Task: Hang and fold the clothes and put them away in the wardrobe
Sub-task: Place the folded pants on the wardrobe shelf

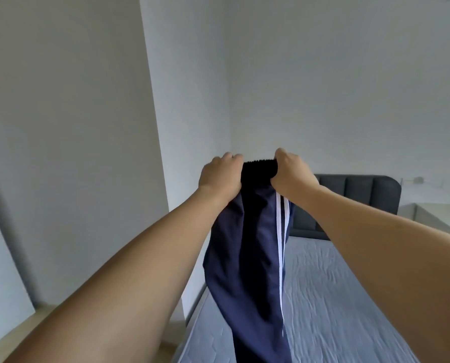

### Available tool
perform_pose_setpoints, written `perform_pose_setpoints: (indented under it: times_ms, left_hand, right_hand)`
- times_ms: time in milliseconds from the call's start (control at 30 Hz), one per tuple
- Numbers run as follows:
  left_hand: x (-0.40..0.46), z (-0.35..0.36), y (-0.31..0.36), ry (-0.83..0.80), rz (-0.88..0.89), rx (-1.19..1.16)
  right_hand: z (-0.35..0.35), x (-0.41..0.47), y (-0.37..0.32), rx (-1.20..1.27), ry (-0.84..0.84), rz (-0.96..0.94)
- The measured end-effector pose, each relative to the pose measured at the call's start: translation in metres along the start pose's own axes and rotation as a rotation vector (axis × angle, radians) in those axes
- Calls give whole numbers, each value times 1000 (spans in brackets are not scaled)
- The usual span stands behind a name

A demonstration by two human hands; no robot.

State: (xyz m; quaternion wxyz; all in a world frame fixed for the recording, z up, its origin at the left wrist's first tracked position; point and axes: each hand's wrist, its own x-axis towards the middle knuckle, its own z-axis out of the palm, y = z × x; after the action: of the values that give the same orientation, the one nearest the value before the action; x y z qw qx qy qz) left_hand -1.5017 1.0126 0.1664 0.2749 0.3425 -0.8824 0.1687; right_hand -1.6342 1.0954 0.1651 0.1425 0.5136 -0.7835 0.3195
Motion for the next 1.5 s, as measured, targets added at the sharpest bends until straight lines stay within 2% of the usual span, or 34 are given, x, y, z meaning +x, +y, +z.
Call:
perform_pose_setpoints:
  times_ms: [100, 200, 300, 433, 533, 667, 833, 900, 1000, 1133, 1233, 1333, 1500]
  left_hand:
    - [-3, -15, -4, 111, 84, 132]
    - [-16, -33, 0, 153, 111, 196]
    - [-46, -54, 22, 143, 138, 224]
    - [-113, -70, 62, 26, 141, 176]
    - [-176, -67, 98, -191, 98, 96]
    - [-269, -40, 152, -643, -12, -123]
    - [-399, 31, 223, -1253, -117, -288]
    - [-446, 54, 245, -1409, -153, -304]
    - [-501, 76, 269, -1552, -191, -350]
    - [-537, 94, 282, -1635, -245, -437]
    - [-544, 107, 277, -1645, -293, -511]
    - [-541, 125, 264, -1573, -379, -598]
    - [-533, 183, 226, -1415, -657, -870]
  right_hand:
    - [-13, -2, 0, 72, 82, -70]
    - [-29, -23, 2, 113, 104, -130]
    - [-45, -59, 11, 146, 82, -156]
    - [-57, -131, 31, 127, -26, -149]
    - [-56, -201, 55, 121, -211, -133]
    - [-34, -301, 98, 74, -528, -92]
    - [6, -437, 152, -30, -1039, -67]
    - [19, -483, 169, -104, -1208, -53]
    - [35, -532, 189, -177, -1406, -12]
    - [60, -563, 206, -222, -1572, 48]
    - [79, -569, 212, -211, -1606, 82]
    - [97, -562, 219, -160, -1603, 159]
    - [154, -537, 234, -43, -1588, 316]
